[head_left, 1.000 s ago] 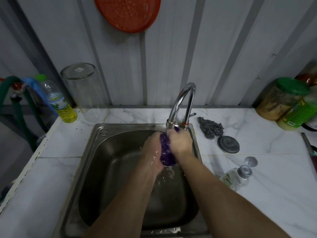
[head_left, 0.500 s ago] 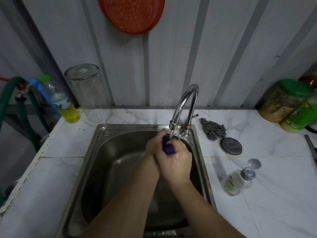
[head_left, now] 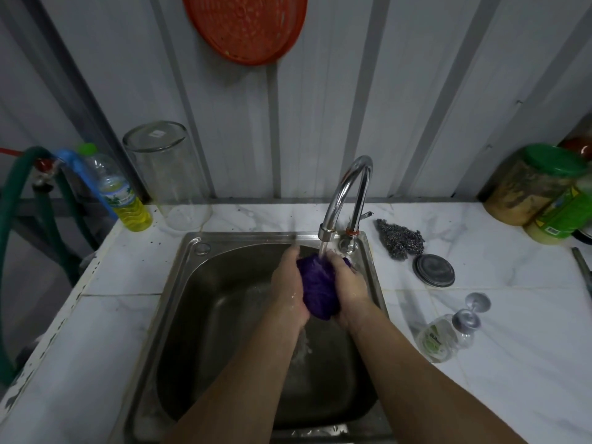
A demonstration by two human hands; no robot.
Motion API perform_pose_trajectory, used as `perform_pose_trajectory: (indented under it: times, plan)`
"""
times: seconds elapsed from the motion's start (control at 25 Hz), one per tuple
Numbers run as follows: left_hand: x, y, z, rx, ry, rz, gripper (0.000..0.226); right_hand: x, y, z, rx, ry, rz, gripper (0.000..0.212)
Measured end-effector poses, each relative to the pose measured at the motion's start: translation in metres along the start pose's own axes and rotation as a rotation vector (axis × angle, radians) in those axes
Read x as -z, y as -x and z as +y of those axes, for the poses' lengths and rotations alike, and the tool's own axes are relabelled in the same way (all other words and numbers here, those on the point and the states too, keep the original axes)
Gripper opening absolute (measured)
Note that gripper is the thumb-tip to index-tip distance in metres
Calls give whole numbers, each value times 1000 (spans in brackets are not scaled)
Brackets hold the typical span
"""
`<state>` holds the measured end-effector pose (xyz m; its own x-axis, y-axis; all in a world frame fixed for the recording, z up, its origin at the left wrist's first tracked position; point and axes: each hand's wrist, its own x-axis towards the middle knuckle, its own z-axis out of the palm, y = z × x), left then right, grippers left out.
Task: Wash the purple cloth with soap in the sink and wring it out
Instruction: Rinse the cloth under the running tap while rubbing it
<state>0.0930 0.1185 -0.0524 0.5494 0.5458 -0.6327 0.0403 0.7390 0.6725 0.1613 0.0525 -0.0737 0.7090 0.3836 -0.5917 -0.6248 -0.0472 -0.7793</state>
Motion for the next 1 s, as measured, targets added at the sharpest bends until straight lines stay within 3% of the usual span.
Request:
perform_pose_trajectory:
  times: [0.12,0.24,0.32,0.4,0.6,0.76,0.88,1.0]
  plan:
    - [0,-7,15,-9,0,86,37,7,30,14,226,-158,-99,30]
    - [-5,-14,22,-12,-70,124,37,1,61,27,725,132,-116,31]
    - [-5,-14,14,11,-87,-6,43,-4,62,29,911,429,-14,26]
    - [-6,-10,5,3,-86,-54,40,-10,52,15,835,510,84,18]
    - [-9,-7,3,15,-61,-86,30,-17,2,-16,423,452,209,24]
    - [0,-2,2,43,75,-84,35,-9,-9,-22,-26,160,145,44]
    - [19,-5,3,85,249,-36,51,-5,-6,-33,-27,-223,31,42]
    - [31,-4,-7,286,-65,-61,88,-6,5,-37,144,-334,-12,27]
